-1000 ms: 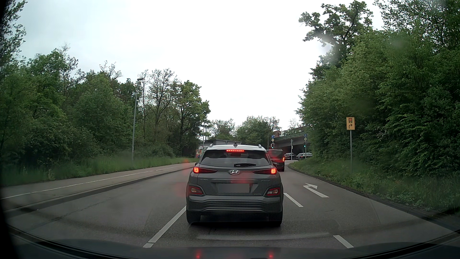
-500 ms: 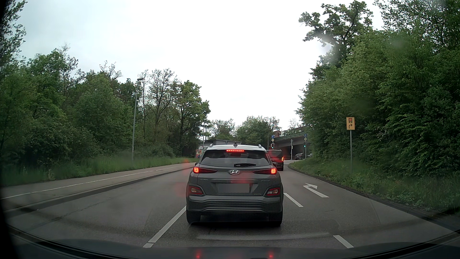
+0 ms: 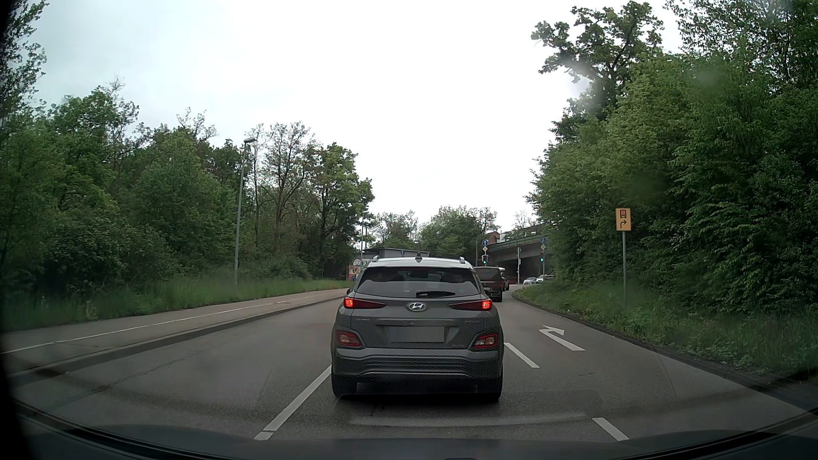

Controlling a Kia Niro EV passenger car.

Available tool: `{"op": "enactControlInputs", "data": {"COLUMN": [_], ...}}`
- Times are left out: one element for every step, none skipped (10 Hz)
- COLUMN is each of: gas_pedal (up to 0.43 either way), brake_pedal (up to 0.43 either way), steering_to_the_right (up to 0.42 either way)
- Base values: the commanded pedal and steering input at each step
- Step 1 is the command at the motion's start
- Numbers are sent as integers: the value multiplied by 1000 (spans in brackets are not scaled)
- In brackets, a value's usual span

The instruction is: Follow the waypoints while adhering to traffic rules and regulations

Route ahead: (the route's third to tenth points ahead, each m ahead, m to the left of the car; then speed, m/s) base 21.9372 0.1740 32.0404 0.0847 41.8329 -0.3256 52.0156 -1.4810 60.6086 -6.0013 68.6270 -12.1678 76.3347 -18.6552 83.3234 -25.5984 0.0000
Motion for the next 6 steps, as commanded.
{"op": "enactControlInputs", "data": {"gas_pedal": [0, 0, 0, 0, 0, 8], "brake_pedal": [274, 280, 262, 0, 0, 0], "steering_to_the_right": [-6, -7, -7, -6, -6, -7]}}
